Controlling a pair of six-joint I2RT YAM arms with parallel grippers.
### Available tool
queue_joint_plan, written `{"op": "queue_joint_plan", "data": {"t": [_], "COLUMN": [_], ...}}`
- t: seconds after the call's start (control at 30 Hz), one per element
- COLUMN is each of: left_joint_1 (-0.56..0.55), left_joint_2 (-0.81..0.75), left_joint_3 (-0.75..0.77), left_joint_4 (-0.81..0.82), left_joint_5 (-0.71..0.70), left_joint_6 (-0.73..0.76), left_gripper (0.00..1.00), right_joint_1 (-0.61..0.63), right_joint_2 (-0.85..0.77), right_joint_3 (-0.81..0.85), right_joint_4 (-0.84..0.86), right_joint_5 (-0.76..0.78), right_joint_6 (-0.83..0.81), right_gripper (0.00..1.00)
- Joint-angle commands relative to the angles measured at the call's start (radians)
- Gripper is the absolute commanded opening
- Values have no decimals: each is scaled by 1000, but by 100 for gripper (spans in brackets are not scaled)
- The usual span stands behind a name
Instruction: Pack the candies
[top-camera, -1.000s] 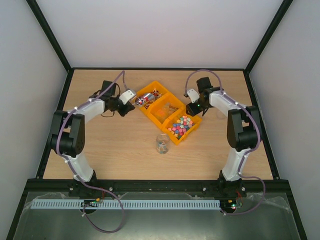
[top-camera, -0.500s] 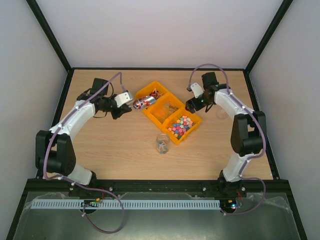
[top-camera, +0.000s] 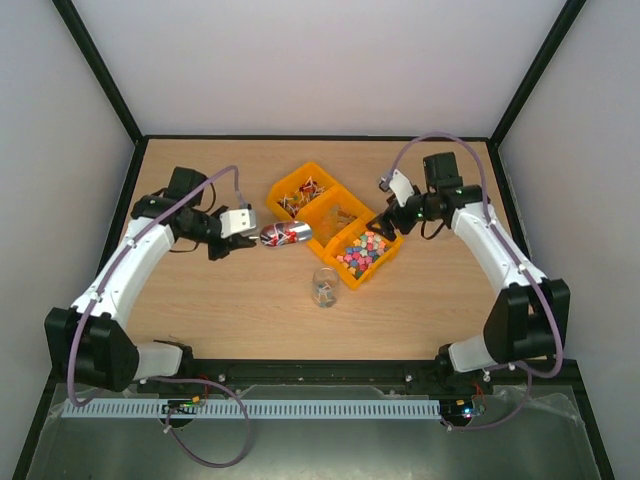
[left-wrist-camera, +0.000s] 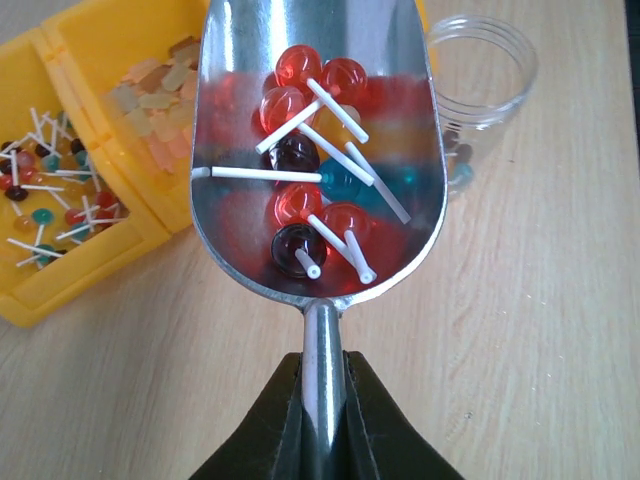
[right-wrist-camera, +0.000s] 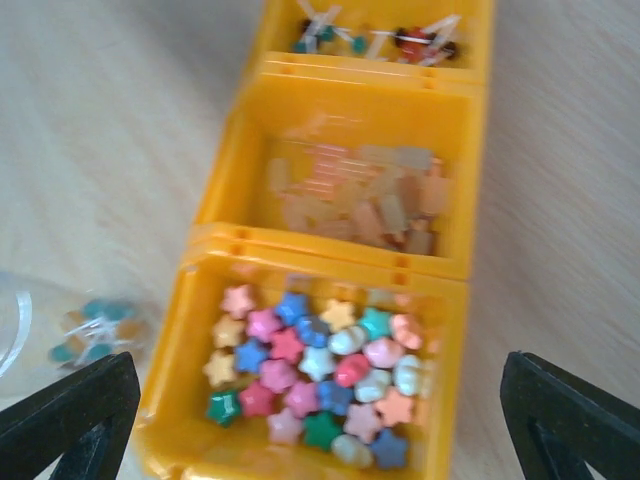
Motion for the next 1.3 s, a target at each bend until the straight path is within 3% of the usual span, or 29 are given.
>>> {"op": "queue_joint_plan", "data": {"t": [0.0, 0.17, 0.5, 0.87, 1.27], "left_joint_1": [-31, -100, -204, -266, -319], "left_joint_2": [-42, -57, -69, -11, 40], "left_joint_3": [-18, -12, -17, 33, 119], "left_joint_4": [-108, -147, -164, -173, -212], "left_joint_5": [23, -11, -96, -170, -248], "left_joint_6": [97, 113, 112, 25, -33], "left_gripper": [2, 2, 2, 2, 2], "right_joint_1": [3, 40, 178, 285, 328], "right_joint_2": [-84, -147, -196, -198, -155], "right_joint_3": [-104, -187, -324, -438, -448], "right_joint_4": [-34, -34, 39, 214, 251], "right_joint_5": [-231, -321, -283, -243, -184], "right_joint_6": [-99, -176, -211, -143, -140], "right_gripper": [99, 100, 100, 90, 82]}}
